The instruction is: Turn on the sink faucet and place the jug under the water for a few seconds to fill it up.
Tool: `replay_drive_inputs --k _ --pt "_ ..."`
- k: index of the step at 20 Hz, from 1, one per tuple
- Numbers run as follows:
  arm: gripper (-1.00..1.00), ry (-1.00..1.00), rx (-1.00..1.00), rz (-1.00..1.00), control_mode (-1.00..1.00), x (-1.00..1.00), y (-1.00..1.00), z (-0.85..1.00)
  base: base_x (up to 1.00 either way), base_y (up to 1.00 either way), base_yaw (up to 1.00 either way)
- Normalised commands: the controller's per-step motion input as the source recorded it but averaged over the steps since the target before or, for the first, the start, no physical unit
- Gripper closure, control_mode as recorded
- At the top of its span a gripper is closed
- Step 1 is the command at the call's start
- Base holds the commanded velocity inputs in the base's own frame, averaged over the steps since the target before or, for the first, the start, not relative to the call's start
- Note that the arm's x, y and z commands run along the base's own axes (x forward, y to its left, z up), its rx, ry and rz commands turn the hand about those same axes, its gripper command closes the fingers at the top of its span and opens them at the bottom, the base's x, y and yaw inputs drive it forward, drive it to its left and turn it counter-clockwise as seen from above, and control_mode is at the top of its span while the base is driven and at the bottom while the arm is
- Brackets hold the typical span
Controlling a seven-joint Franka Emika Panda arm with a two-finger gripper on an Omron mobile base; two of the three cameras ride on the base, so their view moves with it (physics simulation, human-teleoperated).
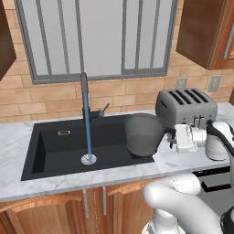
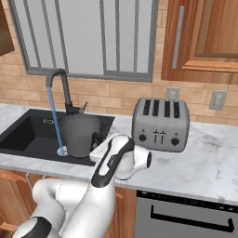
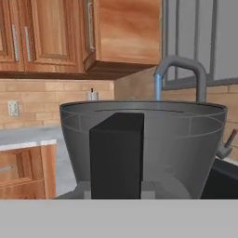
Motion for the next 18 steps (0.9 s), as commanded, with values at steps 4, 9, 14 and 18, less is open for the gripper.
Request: replay_drive_inputs --k 4,9,14,18 --pt "1.00 -0.04 -0.09 0.00 -1.00 0.13 0.81 0.11 0.00 0.00 0.00" --pt "1.00 0.00 -0.07 0.00 -1.00 0.49 0.39 0.06 0.00 0.00 0.00" --pt "1.00 0.06 -0.05 0.00 -1.00 0.51 0.21 0.01 0.00 0.00 0.00" --pt "1.00 0.02 -0.01 0.00 -1.00 0.11 0.13 0.02 0.00 0.00 0.00"
